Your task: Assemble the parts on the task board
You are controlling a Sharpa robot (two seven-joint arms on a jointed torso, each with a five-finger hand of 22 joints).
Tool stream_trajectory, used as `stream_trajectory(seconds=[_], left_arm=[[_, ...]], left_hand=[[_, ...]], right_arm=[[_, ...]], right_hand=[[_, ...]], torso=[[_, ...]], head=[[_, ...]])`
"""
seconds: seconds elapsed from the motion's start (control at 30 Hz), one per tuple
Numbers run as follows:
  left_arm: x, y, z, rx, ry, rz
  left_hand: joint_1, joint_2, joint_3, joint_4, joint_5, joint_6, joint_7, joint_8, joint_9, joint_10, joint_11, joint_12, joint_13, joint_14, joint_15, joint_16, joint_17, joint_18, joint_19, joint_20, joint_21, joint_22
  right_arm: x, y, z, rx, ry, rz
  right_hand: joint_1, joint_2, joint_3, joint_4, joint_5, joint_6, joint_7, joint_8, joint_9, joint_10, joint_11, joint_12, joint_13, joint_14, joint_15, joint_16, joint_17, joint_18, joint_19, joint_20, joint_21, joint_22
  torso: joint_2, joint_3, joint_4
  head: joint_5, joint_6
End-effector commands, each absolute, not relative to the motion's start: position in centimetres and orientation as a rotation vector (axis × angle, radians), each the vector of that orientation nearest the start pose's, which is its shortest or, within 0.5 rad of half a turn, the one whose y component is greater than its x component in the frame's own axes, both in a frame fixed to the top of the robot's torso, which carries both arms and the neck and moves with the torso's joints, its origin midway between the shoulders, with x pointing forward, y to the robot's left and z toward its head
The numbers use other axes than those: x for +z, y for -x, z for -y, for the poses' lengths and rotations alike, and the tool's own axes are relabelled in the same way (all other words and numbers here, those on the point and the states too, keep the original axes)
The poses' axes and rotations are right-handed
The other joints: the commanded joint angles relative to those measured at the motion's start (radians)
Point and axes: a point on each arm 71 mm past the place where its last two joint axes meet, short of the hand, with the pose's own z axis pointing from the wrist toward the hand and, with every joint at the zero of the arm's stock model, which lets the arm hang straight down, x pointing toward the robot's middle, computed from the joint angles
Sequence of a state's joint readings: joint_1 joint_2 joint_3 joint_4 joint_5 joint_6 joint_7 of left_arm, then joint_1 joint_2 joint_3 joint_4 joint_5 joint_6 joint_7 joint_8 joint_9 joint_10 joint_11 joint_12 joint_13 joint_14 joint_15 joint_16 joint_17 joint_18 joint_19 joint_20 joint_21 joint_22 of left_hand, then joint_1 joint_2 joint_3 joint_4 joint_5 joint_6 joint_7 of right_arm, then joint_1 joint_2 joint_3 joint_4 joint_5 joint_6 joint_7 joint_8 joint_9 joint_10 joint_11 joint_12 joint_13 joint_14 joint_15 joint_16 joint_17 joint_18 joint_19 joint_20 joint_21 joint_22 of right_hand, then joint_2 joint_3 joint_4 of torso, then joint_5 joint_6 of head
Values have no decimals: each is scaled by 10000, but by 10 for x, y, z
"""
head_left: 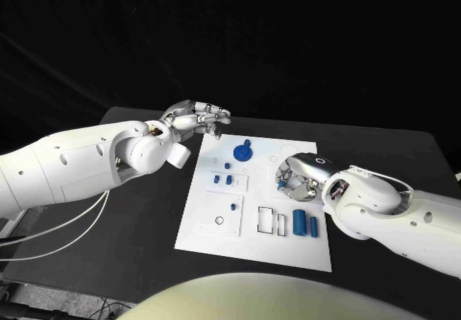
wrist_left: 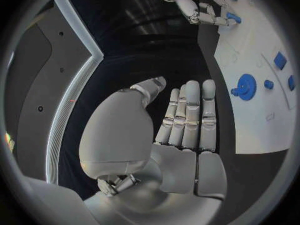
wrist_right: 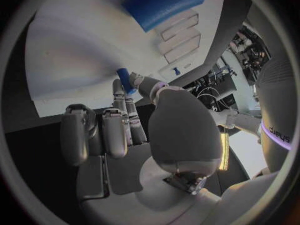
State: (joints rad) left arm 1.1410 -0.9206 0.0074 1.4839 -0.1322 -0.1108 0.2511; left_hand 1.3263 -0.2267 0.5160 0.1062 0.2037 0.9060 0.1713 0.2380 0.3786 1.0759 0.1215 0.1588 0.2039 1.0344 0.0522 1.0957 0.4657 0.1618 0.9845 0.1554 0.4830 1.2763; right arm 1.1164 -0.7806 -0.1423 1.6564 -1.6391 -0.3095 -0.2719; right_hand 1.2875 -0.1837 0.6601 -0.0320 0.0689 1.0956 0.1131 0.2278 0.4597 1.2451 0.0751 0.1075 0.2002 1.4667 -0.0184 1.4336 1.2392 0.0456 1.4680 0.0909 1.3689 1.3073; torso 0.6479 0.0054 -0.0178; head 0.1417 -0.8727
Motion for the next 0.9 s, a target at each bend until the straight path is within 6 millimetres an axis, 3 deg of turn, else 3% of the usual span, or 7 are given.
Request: stream_trajectory(seconds=[0.03,0.5,0.73,0.9], left_arm=[[-198,-484,-246,-15356,10610,-16361],[-199,-487,-245,-15343,10629,-16365],[-200,-488,-243,-15389,10622,-16367],[-200,-489,-241,-15426,10616,-16361]], left_hand=[[-75,34,-25,-55,-45,-45,13,51,8,-68,-5,68,-13,-60,9,-54,-9,171,-10,35,-61,-8],[-67,60,-18,-64,-49,-59,8,62,16,-25,-18,119,-3,0,-3,-7,0,178,27,32,-82,-11],[-67,60,-18,-65,-50,-58,7,65,18,-27,-18,121,-3,-4,-3,-8,-1,178,27,32,-87,-13],[-67,61,-18,-66,-50,-57,7,67,19,-30,-18,122,-4,-9,-2,-10,-2,178,28,32,-91,-14]], right_arm=[[-241,-420,136,6341,3167,-17289],[-206,-404,130,7245,2901,-16608],[-197,-386,95,8564,3205,-16460],[-202,-372,66,9451,3604,-16409]], right_hand=[[136,303,75,-36,-32,59,-10,104,279,351,-285,37,84,391,-73,29,-13,-33,248,-82,33,2083],[147,285,157,-120,-21,-17,12,138,372,323,-271,-19,107,402,-75,48,26,-51,276,-100,108,2104],[139,271,183,-145,11,-46,21,143,399,304,-263,-46,112,400,-69,44,12,-47,268,-100,88,2098],[134,266,205,-163,41,-76,30,143,418,289,-254,-67,117,396,-64,35,-12,-43,259,-98,66,2092]], torso=[[-8,0,2],[-30,-11,3],[-6,3,0],[-18,-15,10]], head=[[-2,1],[23,1],[149,1],[231,1]])
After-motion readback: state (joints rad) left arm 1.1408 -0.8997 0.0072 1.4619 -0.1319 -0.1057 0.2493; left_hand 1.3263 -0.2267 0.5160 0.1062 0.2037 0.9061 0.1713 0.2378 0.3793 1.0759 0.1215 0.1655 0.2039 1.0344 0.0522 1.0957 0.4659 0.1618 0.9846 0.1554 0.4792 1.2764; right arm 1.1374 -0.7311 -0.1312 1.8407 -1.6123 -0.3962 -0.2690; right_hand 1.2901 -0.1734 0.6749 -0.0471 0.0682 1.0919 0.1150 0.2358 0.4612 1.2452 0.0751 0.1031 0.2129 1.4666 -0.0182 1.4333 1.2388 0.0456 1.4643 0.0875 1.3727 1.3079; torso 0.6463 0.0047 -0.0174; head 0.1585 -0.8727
